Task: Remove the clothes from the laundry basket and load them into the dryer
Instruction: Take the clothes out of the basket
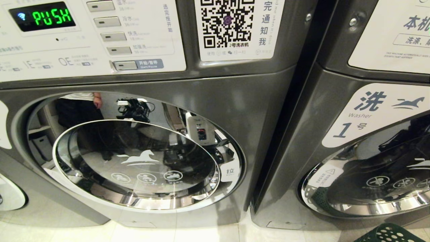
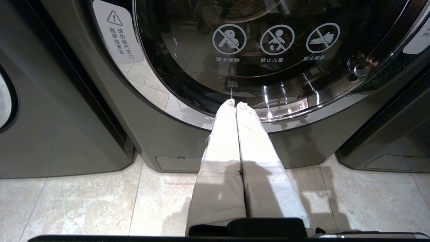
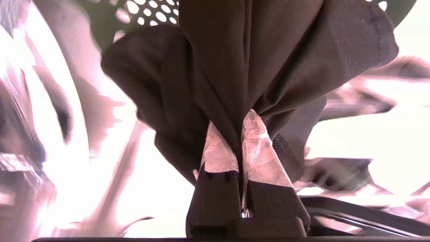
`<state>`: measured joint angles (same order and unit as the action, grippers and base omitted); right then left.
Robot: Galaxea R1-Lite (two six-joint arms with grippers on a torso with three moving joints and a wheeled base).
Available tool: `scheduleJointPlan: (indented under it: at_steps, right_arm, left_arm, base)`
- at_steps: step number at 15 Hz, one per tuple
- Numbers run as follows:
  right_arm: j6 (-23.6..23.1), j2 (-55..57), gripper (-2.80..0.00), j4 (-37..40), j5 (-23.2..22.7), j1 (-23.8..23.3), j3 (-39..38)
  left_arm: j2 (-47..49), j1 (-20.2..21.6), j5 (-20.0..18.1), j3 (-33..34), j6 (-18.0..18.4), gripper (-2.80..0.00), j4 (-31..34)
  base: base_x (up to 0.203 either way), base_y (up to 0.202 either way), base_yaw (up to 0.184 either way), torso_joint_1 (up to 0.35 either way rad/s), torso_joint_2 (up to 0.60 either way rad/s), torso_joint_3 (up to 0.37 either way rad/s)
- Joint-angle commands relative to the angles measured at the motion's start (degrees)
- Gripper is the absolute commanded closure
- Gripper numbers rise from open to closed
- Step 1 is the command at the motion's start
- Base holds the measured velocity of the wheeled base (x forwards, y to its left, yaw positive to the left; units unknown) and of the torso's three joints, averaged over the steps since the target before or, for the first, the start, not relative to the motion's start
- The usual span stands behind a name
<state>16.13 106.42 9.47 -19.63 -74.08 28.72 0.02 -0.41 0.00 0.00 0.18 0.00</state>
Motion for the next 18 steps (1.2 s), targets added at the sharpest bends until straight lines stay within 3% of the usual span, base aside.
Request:
scheduleJointPlan:
  at_steps: [1,4,6,11,15,18]
  right_arm:
    - [-9.4,-11.75,0.0,-0.08,-0.02,-0.55,-3.25]
    - [-21.35,-22.28,0.0,-0.09,-1.87,0.78,-5.73]
    - [-25.2,-24.99,0.0,-0.43,-3.2,6.78,-5.75]
    - [-26.07,-26.51,0.0,-1.82,-3.53,23.67,-4.42]
    - [-25.89,-27.15,0.0,-12.46,-3.26,37.37,-3.55]
    - [-25.25,-31.38,0.0,-15.57,-3.15,49.31,-4.45]
  left_arm:
    - [-0.02,-0.02,0.0,-0.04,-0.01,0.0,0.0]
    - [-0.02,0.01,0.0,-0.01,-0.01,0.0,0.0]
    - [-0.02,0.06,0.0,0.0,-0.01,0.0,0.0]
    - [-0.02,0.05,0.0,0.0,-0.01,0.0,0.0]
    - [-0.02,-0.02,0.0,0.0,-0.01,0.0,0.0]
    - [-0.02,0.06,0.0,-0.02,-0.01,0.0,0.0]
  base:
    - [0.0,0.0,0.0,0.0,0.0,0.0]
    - [0.0,0.0,0.0,0.0,0.0,0.0]
    - [0.0,0.0,0.0,0.0,0.0,0.0]
    - [0.0,0.0,0.0,0.0,0.0,0.0]
    - [0.0,0.0,0.0,0.0,0.0,0.0]
    - [0.0,0.0,0.0,0.0,0.0,0.0]
